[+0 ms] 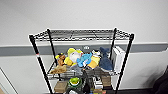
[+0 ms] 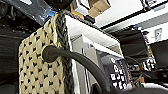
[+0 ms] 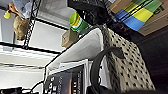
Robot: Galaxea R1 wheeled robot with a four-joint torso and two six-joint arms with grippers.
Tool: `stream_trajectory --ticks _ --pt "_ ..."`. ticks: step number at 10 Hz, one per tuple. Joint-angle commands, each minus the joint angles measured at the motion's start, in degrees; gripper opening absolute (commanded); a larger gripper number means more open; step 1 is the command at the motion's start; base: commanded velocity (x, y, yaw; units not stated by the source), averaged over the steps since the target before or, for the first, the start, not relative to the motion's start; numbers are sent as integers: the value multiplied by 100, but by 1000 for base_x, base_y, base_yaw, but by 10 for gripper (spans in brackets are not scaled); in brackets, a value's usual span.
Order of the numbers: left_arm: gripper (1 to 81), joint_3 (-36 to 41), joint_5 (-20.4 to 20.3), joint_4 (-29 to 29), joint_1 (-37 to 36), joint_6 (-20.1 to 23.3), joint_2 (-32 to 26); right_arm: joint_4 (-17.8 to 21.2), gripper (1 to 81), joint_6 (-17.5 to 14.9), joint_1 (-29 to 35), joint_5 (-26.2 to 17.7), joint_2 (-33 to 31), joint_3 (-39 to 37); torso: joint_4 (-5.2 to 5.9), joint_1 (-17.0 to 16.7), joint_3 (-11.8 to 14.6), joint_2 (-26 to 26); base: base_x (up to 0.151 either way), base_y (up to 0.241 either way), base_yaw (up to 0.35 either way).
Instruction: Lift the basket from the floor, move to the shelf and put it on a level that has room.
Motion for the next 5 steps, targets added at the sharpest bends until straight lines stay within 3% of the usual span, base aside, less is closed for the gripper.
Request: stream_trajectory --ticks 1,3,5 --pt "10 328 178 68 -646 63 -163 31 10 8 639 -108 -152 394 0 0 0 0 126 0 0" --pt "10 346 178 68 -646 63 -163 31 10 8 639 -108 -152 394 0 -2 0 0 121 0 0" --pt "10 328 178 68 -646 63 -163 31 10 8 639 -108 -152 385 0 5 0 2 74 0 0"
